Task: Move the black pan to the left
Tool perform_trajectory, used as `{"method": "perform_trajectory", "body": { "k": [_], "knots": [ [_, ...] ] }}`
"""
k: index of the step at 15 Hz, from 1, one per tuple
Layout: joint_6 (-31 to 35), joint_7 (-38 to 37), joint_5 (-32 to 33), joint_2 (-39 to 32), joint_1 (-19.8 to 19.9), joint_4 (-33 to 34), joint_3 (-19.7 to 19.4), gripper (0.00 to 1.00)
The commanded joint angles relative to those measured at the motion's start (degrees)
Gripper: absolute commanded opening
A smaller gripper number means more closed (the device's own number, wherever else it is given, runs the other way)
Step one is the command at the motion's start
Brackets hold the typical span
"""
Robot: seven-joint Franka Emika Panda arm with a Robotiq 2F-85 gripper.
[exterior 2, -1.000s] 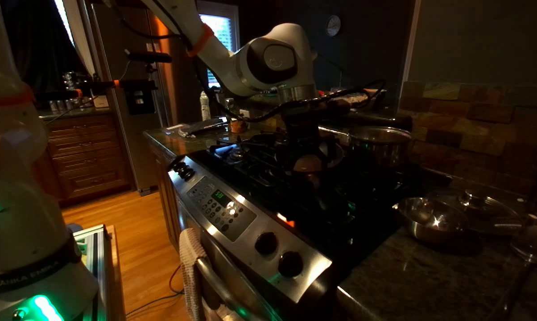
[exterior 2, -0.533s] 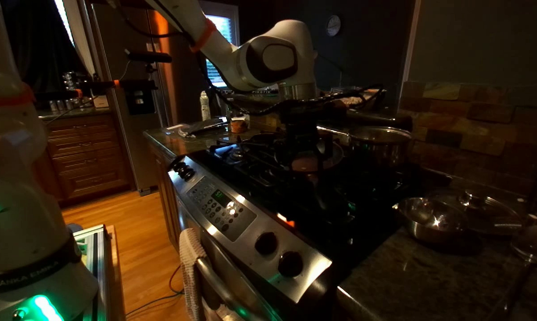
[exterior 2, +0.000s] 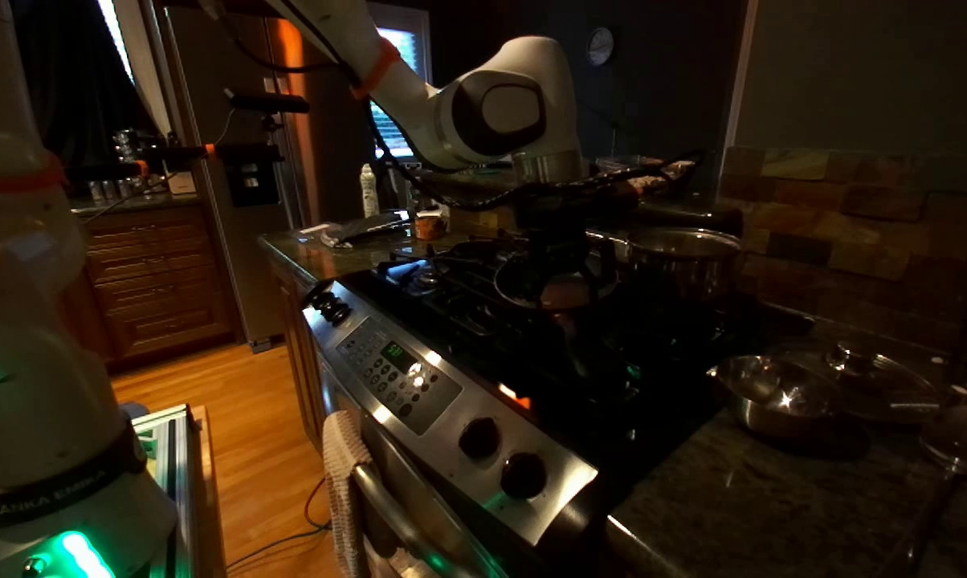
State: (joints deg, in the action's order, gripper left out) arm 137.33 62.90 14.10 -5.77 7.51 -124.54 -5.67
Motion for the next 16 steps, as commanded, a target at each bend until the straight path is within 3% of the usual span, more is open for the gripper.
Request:
{"method": "perform_trajectory", "body": {
  "k": [1, 5, 7, 9, 11, 16],
  "knots": [
    [1.9, -0.5, -0.9, -1.7, 0.4, 0.6, -0.2, 0.77],
    [1.9, -0.7, -1.5, -2.5, 0.6, 0.6, -0.1, 0.75],
    [1.5, -0.7, -1.8, -2.8, 0.7, 0.8, 0.0, 0.6],
    [1.3, -0.5, -2.0, -2.8, 0.7, 0.9, 0.1, 0.37],
    [1.1, -0.3, -2.1, -2.4, 0.7, 0.9, 0.2, 0.22],
    [0.6, 0.2, -2.1, -1.4, 0.5, 0.5, 0.5, 0.21]
  ]
}}
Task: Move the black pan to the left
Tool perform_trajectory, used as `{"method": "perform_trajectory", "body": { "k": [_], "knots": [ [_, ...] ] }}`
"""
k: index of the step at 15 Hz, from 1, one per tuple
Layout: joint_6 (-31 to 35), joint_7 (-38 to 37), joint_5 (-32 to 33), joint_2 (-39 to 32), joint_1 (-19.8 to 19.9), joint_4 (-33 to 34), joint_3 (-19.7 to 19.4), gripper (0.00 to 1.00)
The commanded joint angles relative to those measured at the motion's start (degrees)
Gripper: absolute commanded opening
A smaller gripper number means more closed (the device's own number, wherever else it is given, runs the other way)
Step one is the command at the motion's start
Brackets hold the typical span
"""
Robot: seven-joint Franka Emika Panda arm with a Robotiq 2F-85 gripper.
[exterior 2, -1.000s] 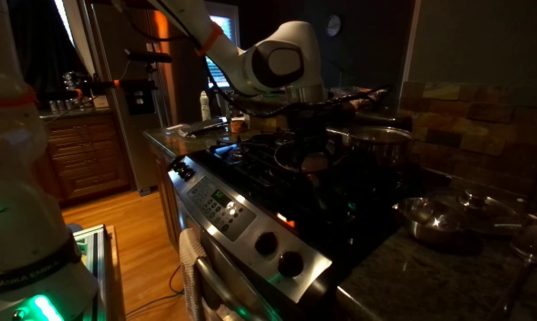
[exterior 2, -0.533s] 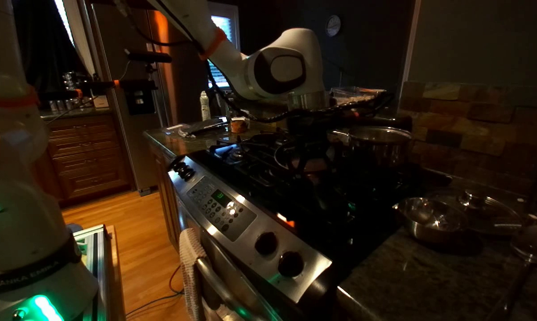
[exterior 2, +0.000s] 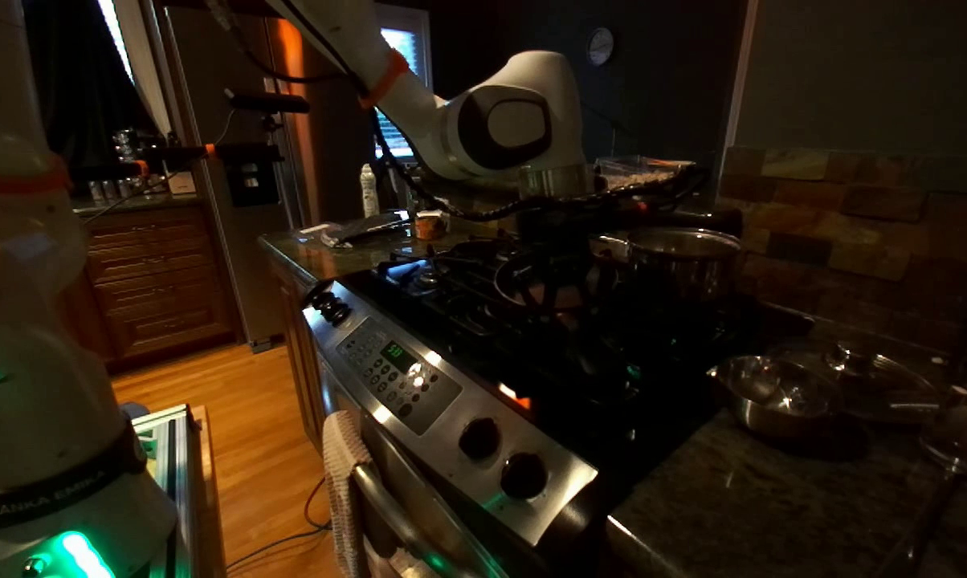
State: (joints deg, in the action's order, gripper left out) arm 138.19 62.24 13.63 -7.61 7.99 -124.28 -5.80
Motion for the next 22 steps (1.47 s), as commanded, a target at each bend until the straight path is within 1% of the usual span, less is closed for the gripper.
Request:
{"method": "perform_trajectory", "body": {
  "k": [1, 7, 15, 18, 22],
  "knots": [
    [-0.3, 1.1, -1.6, 0.7, 0.0, 0.2, 0.7, 0.21],
    [-2.1, 3.3, -1.6, 5.0, -0.9, -1.3, 1.9, 0.21],
    [-2.6, 5.2, -2.5, 9.1, -3.8, -5.2, 3.5, 0.21],
    [-2.8, 5.0, -4.5, 9.5, -5.1, -6.3, 4.2, 0.21],
    [-3.1, 1.5, -6.4, 8.9, -6.6, -6.3, 5.2, 0.21]
  ]
}}
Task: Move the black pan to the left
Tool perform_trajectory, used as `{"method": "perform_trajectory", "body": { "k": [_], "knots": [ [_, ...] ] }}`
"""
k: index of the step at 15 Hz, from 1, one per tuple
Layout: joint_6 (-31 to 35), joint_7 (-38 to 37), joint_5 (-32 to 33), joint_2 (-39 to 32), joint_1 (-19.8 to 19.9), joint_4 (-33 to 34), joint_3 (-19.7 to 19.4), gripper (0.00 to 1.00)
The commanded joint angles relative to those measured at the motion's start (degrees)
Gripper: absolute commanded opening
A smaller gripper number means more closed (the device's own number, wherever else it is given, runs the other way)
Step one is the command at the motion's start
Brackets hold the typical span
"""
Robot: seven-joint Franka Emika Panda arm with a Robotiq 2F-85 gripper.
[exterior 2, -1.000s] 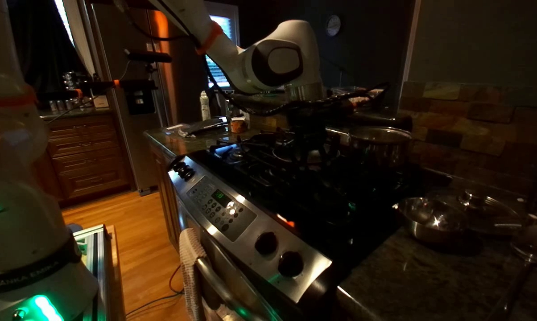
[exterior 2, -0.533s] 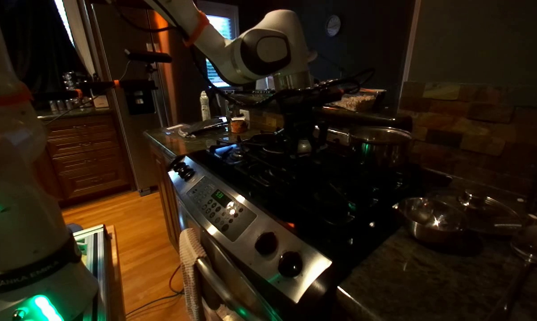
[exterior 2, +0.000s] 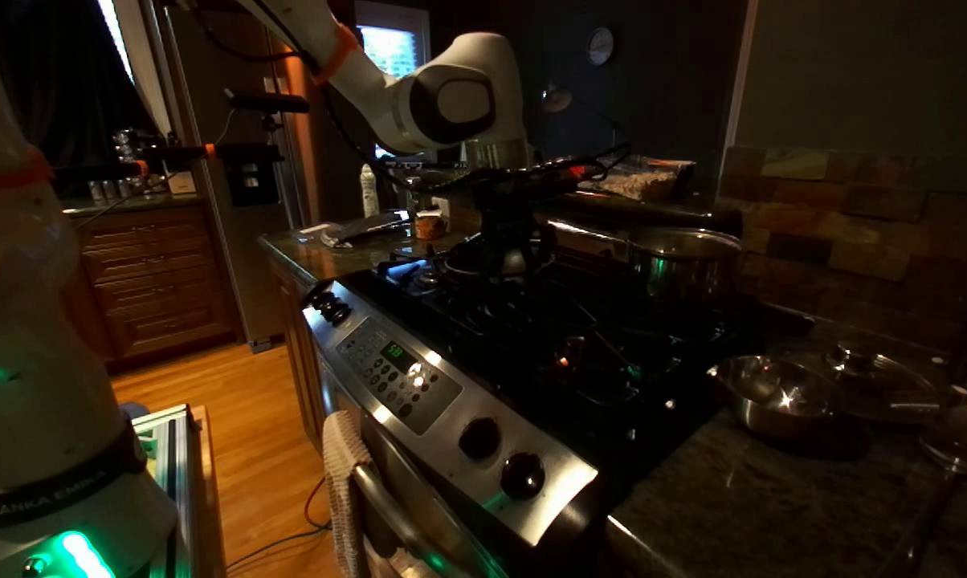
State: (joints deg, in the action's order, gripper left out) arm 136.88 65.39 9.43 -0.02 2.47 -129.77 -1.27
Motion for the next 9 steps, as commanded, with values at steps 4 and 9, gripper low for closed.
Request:
{"method": "perform_trajectory", "body": {
  "k": [4, 9],
  "knots": [
    [-2.4, -9.6, -4.2, 0.1, -2.2, 0.4, 1.5, 0.21],
    [-4.0, -18.0, -9.1, -1.8, -3.3, 2.0, 2.6, 0.21]
  ]
}}
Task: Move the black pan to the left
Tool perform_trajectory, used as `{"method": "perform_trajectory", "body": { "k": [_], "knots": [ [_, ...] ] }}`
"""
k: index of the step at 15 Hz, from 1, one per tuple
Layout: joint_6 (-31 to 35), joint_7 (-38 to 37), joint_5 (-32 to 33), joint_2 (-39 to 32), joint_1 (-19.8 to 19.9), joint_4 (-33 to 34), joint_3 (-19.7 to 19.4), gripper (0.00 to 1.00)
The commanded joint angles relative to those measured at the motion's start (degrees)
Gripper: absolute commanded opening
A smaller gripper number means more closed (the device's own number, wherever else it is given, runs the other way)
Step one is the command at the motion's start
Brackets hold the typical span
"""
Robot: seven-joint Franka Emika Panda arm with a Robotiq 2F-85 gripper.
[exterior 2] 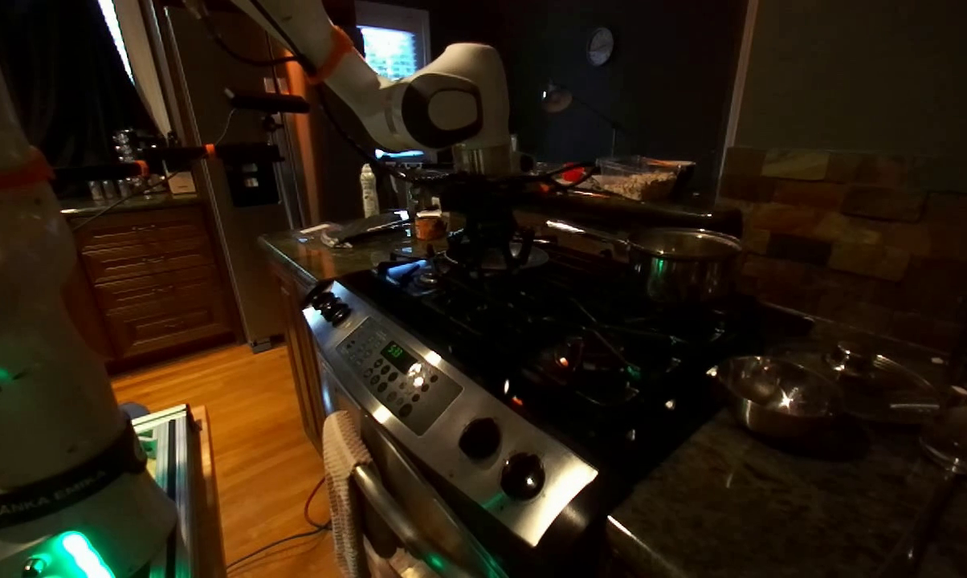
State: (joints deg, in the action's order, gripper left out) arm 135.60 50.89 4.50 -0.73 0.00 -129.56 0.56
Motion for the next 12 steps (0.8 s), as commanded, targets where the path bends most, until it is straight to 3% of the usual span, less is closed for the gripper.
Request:
{"method": "perform_trajectory", "body": {
  "k": [1, 2, 3, 11, 12],
  "knots": [
    [-2.5, -4.3, -5.3, -1.4, -1.0, 1.9, 1.0, 0.21],
    [-3.0, -4.9, -6.7, -1.6, -1.4, 2.2, 1.5, 0.21],
    [-1.1, -3.0, -3.8, -0.8, -0.6, 0.7, 0.8, 0.46],
    [-1.1, -4.4, -5.4, -1.3, -1.1, 1.2, 1.4, 0.46],
    [-1.1, -4.5, -5.4, -1.3, -1.1, 1.2, 1.4, 0.21]
  ]
}}
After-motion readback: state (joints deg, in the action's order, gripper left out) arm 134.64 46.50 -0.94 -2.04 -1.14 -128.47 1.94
